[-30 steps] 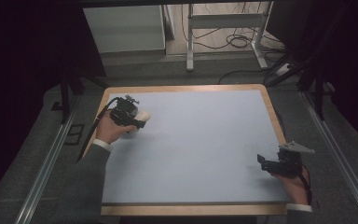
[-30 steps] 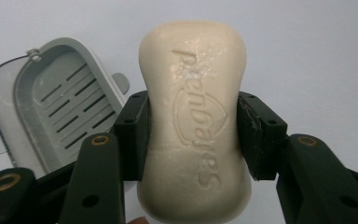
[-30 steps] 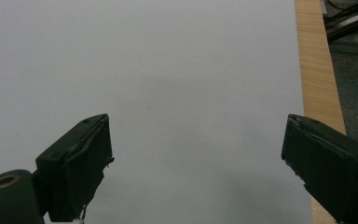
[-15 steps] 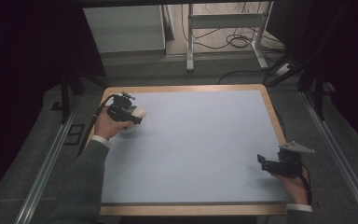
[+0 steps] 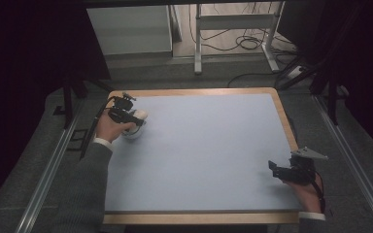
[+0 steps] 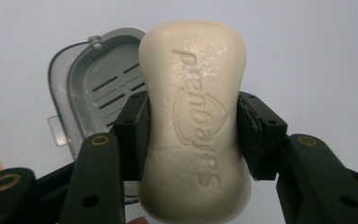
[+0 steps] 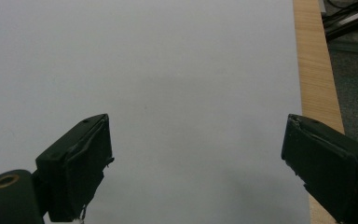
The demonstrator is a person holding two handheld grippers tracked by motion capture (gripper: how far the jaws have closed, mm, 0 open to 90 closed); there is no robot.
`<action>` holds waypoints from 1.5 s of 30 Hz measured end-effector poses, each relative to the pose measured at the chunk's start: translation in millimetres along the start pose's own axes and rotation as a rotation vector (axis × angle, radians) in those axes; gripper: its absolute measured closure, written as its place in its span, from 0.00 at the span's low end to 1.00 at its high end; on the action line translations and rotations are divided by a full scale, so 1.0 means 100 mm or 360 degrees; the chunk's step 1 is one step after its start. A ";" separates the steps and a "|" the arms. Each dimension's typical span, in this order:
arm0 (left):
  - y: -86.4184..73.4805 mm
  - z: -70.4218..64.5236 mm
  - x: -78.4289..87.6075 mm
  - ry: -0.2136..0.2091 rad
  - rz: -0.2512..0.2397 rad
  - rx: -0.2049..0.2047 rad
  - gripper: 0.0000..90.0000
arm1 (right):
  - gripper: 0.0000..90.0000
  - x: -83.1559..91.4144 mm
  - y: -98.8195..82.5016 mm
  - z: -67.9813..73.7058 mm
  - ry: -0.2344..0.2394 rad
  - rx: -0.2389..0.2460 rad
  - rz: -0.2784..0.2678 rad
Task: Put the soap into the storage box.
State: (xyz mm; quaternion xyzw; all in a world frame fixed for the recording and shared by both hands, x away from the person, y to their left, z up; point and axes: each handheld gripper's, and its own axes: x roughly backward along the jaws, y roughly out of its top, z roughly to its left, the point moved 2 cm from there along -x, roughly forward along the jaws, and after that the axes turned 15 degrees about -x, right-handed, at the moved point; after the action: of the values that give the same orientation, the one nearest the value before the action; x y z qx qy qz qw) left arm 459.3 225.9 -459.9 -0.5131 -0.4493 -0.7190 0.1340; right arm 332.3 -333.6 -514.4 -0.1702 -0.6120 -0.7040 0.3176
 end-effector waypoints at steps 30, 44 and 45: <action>0.02 0.08 -0.04 0.0019 -0.0074 0.0079 0.48 | 0.09 -0.02 -0.01 0.01 -0.0005 0.0018 0.0012; -0.02 -0.31 0.05 -0.0088 -0.0150 -0.0125 0.39 | 0.09 0.03 0.00 0.04 -0.0013 0.0055 -0.0044; -0.02 -0.34 0.06 -0.0092 -0.0158 -0.0141 0.39 | 0.09 0.02 0.00 0.05 -0.0014 0.0055 -0.0041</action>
State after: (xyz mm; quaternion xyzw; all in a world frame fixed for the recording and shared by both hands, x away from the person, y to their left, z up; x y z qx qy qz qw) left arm 434.2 202.3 -458.5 -0.5161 -0.4457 -0.7288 0.0624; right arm 330.0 -329.6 -511.8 -0.1598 -0.6275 -0.6967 0.3087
